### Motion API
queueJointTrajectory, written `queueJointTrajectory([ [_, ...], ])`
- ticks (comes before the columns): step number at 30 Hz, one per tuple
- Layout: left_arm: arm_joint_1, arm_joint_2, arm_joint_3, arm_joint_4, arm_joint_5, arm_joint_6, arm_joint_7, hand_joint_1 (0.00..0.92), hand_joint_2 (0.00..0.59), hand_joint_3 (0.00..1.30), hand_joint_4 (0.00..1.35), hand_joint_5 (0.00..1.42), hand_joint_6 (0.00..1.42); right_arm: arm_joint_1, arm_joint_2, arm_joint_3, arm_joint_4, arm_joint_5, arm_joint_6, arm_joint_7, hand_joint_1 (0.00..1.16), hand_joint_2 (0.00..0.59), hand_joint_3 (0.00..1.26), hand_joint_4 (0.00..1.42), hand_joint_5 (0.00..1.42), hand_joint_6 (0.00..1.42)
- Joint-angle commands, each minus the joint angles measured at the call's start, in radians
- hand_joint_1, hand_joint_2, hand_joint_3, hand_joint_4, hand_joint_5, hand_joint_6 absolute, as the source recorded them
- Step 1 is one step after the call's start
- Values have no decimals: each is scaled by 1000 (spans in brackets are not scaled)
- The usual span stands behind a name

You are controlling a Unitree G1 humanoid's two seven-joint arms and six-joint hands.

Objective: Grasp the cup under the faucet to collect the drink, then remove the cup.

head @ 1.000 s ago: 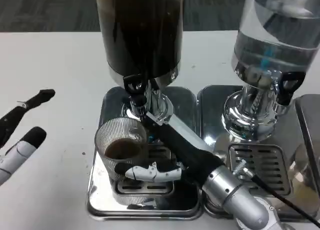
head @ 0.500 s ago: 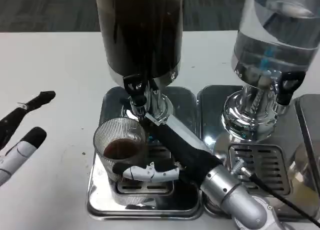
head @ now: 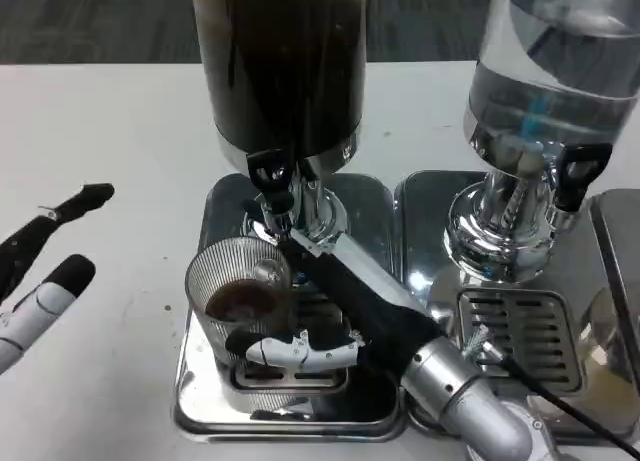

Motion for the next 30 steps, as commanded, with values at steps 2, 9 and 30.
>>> queueJointTrajectory([
  [2, 0, 11, -3, -3, -10, 1, -11, 0, 156, 185, 124, 81, 40, 20, 5, 12, 0, -19, 22, -10, 704, 187, 0, 0, 88, 197],
  [9, 3, 12, 1, -7, -15, 3, -12, 0, 157, 180, 124, 84, 41, 10, 7, 25, -5, -20, 27, -1, 726, 190, 0, 0, 133, 241],
  [30, 12, 8, 7, -3, -14, -3, -7, 0, 170, 173, 124, 93, 42, 33, 10, 23, -29, -40, 2, -62, 717, 200, 189, 237, 324, 386],
])
